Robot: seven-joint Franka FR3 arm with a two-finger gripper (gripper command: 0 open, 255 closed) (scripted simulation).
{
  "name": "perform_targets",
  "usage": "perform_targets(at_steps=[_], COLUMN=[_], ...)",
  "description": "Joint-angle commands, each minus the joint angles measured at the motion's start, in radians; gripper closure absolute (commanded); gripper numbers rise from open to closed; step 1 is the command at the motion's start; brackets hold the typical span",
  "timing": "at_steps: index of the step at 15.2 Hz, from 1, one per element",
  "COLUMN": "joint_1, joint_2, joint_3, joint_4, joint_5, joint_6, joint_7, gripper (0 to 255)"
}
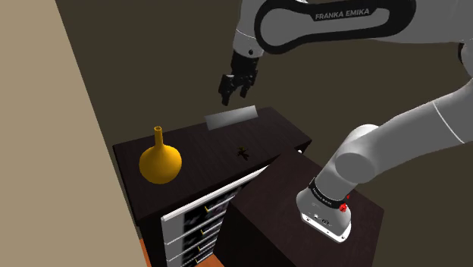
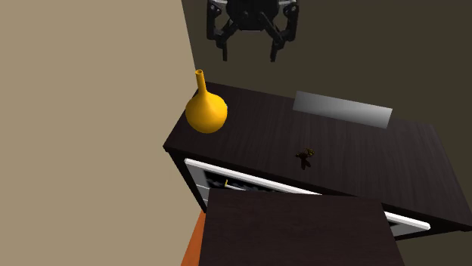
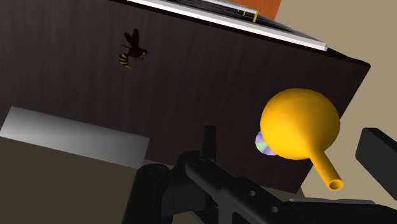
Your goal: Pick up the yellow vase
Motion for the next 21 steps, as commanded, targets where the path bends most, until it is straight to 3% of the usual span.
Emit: perform_targets(at_steps=[1,6,12,15,21], joint_1=[-0.004,-0.023,-0.027,-0.004,0.089], joint_2=[0.063,0.248,0.498,0.628,0.88], joint_3=[0.035,0.115,0.176,0.178,0.128], joint_4=[0.017,0.085,0.215,0.301,0.517], joint_5=[-0.007,-0.069,-0.224,-0.319,-0.475], joint_6=[0.055,0.181,0.287,0.314,0.325], joint_7=[0.048,0.175,0.364,0.462,0.613], gripper=[0,0,0,0,0])
